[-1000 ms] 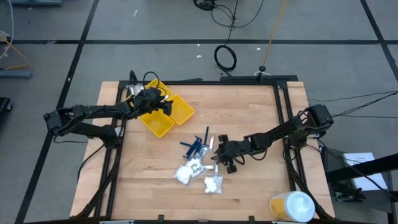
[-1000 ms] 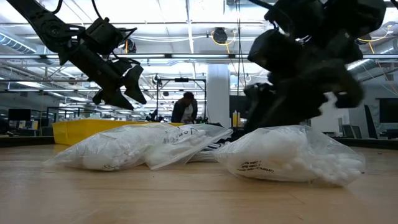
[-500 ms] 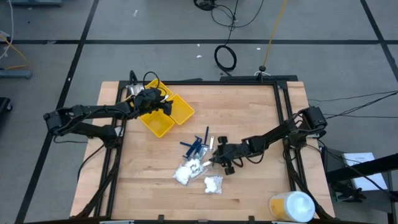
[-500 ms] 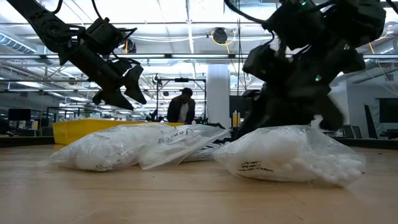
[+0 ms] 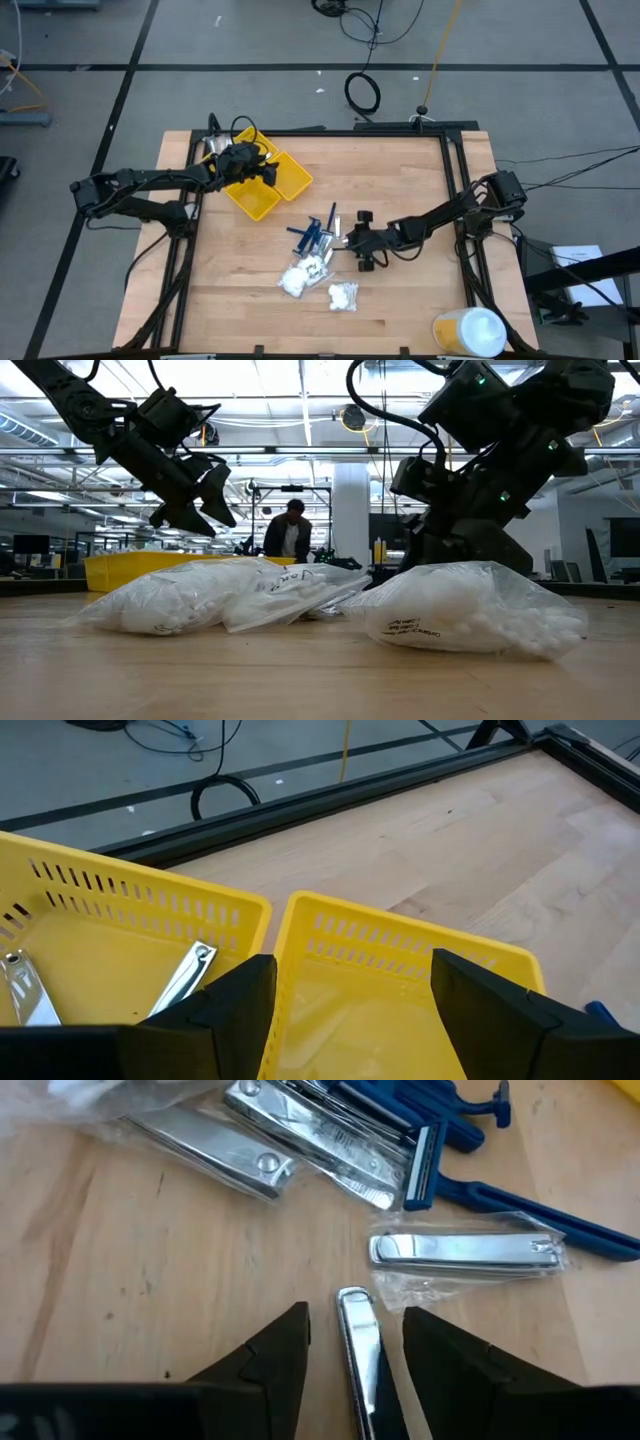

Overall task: Pick & Place Travel size toiletries
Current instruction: Put the silver nail cutter into the top yellow bin

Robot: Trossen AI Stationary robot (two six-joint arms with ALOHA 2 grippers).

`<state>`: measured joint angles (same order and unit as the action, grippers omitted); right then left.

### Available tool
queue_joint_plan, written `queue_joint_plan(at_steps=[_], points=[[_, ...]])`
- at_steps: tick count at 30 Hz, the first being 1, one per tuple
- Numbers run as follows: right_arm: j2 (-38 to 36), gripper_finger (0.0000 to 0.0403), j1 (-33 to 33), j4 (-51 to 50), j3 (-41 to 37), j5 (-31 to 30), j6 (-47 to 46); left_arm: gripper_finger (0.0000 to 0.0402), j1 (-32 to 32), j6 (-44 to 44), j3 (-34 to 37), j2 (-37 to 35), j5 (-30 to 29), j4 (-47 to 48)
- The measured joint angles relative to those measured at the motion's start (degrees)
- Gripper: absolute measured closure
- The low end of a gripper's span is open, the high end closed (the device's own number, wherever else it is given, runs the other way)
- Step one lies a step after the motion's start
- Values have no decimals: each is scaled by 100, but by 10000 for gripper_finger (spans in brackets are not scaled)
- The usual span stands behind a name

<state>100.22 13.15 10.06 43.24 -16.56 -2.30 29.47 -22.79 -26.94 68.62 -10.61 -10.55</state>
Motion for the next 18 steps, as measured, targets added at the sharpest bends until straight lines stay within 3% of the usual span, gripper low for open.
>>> queue_joint_plan(at_steps=[11, 15, 18], points=[[-591, 249, -84, -956, -19, 164, 162, 140, 0, 4, 0, 0, 0, 0], [-731, 250, -302, -1248, -24, 761, 153, 140, 0, 4, 0, 0, -2, -2], [-733, 250, -443, -1154, -91, 888, 150, 139, 0, 4, 0, 0, 0, -4]])
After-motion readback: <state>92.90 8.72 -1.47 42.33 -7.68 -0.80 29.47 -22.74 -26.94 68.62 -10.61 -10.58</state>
